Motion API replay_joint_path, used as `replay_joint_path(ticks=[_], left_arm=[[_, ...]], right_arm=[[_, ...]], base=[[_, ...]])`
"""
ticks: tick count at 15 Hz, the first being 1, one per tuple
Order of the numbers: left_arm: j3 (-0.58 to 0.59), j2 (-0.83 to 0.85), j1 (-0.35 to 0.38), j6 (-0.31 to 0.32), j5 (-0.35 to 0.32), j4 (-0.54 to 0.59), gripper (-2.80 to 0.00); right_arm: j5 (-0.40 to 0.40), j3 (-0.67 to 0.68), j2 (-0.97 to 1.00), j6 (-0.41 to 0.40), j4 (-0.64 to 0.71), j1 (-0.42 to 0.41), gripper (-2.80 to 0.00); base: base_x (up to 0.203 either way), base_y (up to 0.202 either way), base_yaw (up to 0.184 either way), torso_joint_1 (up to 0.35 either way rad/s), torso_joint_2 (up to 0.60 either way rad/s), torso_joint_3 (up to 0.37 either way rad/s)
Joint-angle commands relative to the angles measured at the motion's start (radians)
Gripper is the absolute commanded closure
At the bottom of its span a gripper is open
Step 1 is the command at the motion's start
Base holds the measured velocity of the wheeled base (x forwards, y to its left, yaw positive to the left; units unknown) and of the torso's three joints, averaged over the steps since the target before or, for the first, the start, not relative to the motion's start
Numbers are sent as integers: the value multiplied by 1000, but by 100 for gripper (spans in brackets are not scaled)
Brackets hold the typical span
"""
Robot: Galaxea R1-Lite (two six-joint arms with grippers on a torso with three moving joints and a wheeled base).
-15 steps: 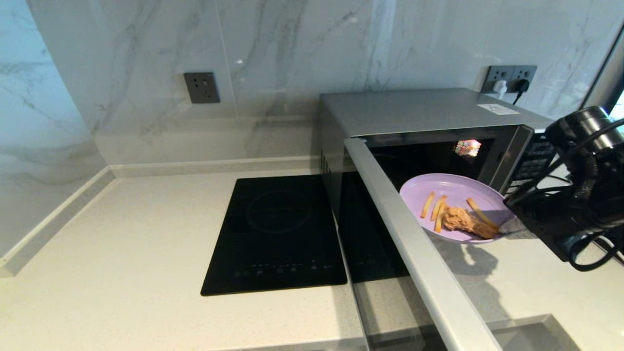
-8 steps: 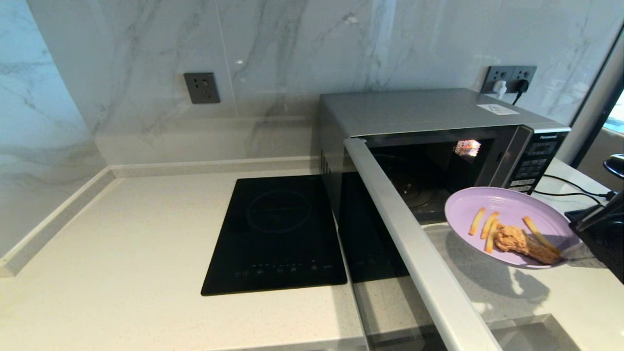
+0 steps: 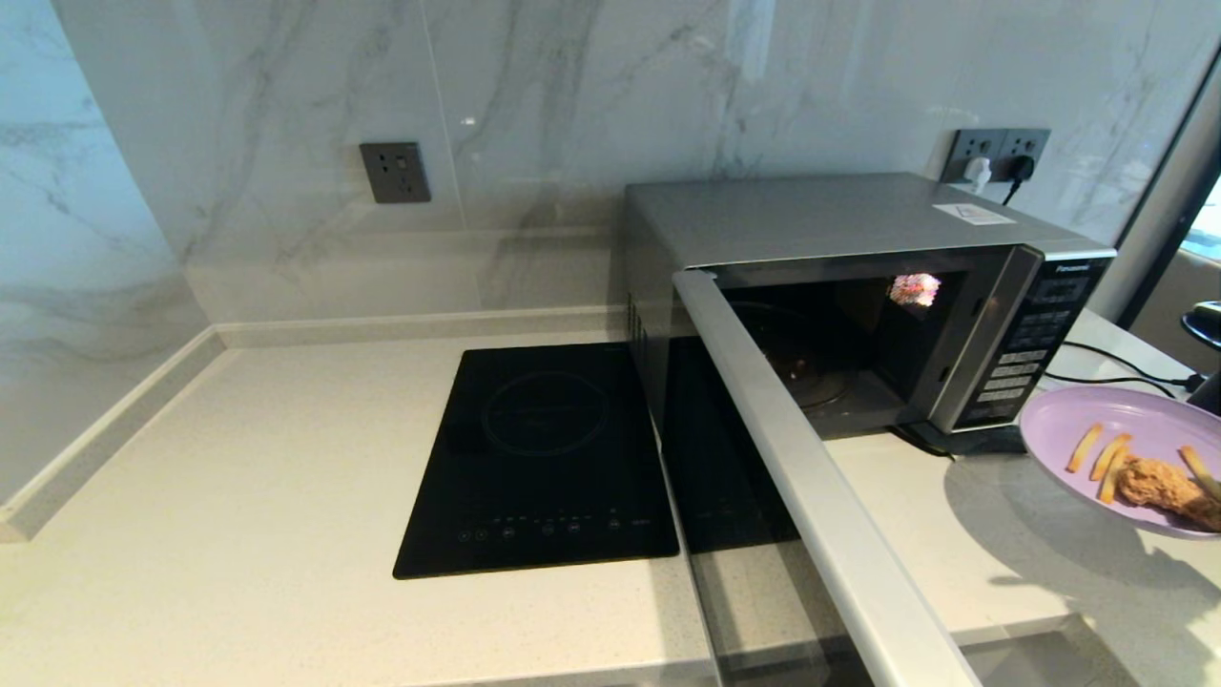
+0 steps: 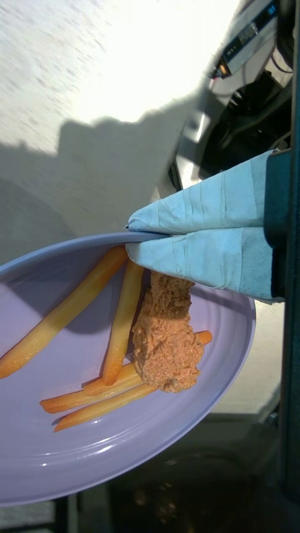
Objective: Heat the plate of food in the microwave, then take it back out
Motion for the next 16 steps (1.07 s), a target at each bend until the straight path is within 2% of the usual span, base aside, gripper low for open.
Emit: replay_joint_path(ticks=[1, 7, 10, 16], left_arm=[[0, 2, 0, 0, 0, 0, 0], [0, 2, 0, 0, 0, 0, 0], [0, 2, 0, 0, 0, 0, 0], [0, 2, 0, 0, 0, 0, 0]], right_arm=[[37, -10, 122, -55, -48, -103, 0], [107, -51, 310, -133, -176, -214, 0], [111, -58, 356, -145, -220, -236, 0], [115, -68, 430, -157, -222, -244, 0]], base=[[0, 0, 0, 0, 0, 0], [0, 0, 0, 0, 0, 0], [0, 0, 0, 0, 0, 0], [0, 0, 0, 0, 0, 0]])
